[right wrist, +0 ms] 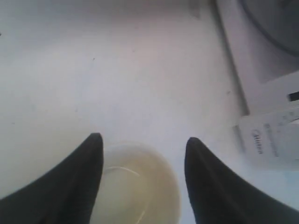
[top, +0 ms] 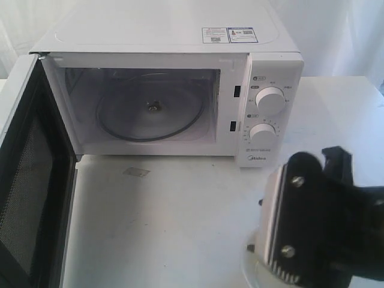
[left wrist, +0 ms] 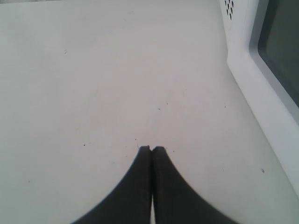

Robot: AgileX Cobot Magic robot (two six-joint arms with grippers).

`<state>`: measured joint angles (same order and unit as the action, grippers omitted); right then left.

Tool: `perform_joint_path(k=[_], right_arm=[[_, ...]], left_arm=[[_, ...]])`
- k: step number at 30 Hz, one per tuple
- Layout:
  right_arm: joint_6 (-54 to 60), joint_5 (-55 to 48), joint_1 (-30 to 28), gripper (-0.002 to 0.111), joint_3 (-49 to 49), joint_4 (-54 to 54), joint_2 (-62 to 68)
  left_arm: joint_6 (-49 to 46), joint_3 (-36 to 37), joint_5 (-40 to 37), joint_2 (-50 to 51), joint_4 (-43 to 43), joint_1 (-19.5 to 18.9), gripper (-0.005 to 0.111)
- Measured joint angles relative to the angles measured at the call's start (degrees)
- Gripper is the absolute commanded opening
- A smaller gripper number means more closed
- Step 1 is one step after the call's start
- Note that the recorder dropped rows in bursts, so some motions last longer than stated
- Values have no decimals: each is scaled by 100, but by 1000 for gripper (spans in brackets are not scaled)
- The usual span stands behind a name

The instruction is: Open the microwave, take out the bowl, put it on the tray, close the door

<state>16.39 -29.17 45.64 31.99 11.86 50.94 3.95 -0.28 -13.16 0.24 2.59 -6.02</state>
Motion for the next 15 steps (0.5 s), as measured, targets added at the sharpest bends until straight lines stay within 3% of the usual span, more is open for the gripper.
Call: perform_joint_path(k=[3,7,11,15], right_arm=[[-782,-310,0,50,266,1020,-664],[-3031,-1120,0,50,593,2767,-1524],[-3416,-2038,0,50,584,2856,-1584],[-3235,-2115,0,50,380,2484,-1283]], left_arm=[[0,0,0,0,0,0,0],[0,0,0,0,0,0,0],[0,0,0,0,0,0,0],[0,0,0,0,0,0,0]])
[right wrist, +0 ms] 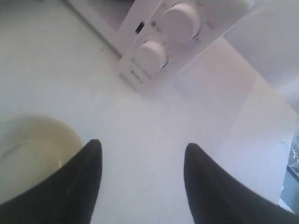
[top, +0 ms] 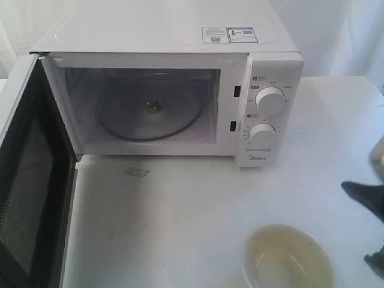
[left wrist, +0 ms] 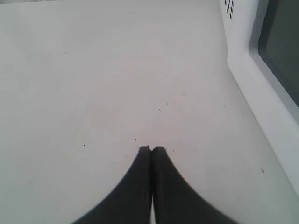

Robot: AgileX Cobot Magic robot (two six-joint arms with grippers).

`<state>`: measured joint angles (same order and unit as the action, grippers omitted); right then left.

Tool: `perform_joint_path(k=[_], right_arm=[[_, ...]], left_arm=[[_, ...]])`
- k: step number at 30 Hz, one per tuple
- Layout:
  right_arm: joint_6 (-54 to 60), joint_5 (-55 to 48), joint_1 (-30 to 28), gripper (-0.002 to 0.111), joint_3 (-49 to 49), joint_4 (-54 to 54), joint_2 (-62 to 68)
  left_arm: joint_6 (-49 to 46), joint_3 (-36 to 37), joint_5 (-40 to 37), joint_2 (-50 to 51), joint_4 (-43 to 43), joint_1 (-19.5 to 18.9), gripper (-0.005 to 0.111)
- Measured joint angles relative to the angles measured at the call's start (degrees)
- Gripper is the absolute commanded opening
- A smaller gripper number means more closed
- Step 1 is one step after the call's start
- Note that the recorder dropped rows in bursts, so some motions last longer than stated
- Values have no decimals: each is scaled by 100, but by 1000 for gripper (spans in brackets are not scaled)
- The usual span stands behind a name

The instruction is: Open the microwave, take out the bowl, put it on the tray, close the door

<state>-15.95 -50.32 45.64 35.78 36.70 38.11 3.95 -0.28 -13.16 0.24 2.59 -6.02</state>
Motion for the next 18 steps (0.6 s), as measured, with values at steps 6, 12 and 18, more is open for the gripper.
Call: perform_joint_path(k=[6,12,18], right_arm=[[1228,390,0,50,-432,-598,1148],[1545,739,0,50,-445,-875,1880],[3554,666,0,50,-445,-2721,2152]], left_arm=[[0,0,0,0,0,0,0],[0,0,0,0,0,0,0],[0,0,0,0,0,0,0]])
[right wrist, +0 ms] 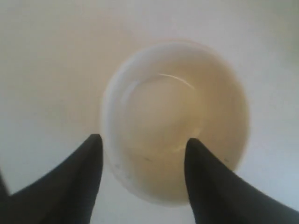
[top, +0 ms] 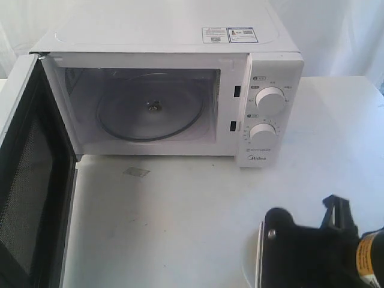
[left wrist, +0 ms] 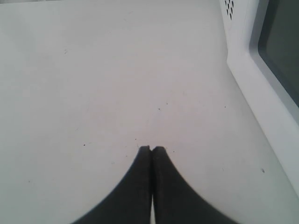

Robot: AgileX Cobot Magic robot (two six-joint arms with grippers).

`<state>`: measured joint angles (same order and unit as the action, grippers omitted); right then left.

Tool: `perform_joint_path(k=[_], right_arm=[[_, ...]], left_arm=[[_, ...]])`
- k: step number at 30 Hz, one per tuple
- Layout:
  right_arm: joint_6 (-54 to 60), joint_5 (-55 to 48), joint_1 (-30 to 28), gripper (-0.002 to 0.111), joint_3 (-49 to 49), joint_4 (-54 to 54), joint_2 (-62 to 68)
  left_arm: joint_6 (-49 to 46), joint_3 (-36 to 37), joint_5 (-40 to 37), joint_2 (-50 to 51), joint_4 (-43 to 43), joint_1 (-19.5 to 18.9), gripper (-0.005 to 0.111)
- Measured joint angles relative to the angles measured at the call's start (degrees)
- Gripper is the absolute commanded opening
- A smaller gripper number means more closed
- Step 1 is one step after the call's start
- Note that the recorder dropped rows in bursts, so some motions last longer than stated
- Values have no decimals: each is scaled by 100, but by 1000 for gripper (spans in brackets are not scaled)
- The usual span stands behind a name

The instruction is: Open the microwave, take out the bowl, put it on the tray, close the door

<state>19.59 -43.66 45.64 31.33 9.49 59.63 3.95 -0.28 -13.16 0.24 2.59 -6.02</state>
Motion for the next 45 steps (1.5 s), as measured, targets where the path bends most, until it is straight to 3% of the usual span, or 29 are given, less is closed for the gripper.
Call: perform_joint_path(k=[3,7,30,36,42,45], right_arm=[[1103,-230,0,50,0,-990,0],[1465,-260,0,50,-26,-1048,0],[991,843,0,48,-361,-66,1185],[868,1024,0,32,-361,114,1502],[739,1116,0,1,-335,396,1655],[278,904,0,0,-184,779,1655]], left_arm=[[0,0,0,0,0,0,0],[0,0,0,0,0,0,0],[0,0,0,0,0,0,0],[0,0,0,0,0,0,0],[0,0,0,0,0,0,0],[0,0,0,0,0,0,0]])
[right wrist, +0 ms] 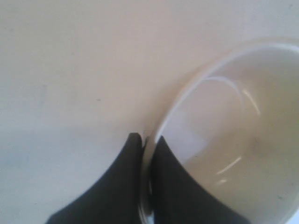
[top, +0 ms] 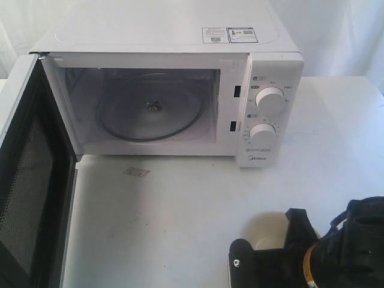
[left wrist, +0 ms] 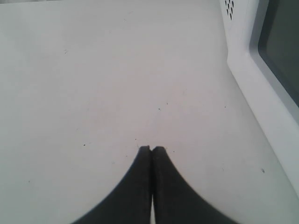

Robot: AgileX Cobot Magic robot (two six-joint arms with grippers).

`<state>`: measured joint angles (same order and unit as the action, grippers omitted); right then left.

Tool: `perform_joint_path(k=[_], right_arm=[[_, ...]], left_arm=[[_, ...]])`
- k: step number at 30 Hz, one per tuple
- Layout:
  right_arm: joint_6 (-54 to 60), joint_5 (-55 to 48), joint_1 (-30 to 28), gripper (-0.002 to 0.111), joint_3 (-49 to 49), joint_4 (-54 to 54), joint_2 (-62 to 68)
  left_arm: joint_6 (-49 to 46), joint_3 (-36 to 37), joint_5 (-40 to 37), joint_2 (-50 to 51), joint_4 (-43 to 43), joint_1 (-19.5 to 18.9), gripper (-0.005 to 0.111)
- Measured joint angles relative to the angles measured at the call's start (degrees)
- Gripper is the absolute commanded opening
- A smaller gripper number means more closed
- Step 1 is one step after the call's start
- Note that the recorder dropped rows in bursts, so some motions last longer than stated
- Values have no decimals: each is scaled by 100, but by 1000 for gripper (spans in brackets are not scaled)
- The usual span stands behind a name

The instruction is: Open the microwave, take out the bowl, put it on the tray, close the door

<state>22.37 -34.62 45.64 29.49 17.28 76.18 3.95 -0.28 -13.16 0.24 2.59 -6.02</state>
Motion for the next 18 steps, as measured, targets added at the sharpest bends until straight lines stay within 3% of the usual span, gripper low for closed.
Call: perform_joint_path(k=[8,18], right_arm=[[-954,-723,-191,0,462,1343,12],[-1144,-634,-1651,0,892,1756,25]], left_arm=[[0,0,0,0,0,0,0],[0,0,0,0,0,0,0]])
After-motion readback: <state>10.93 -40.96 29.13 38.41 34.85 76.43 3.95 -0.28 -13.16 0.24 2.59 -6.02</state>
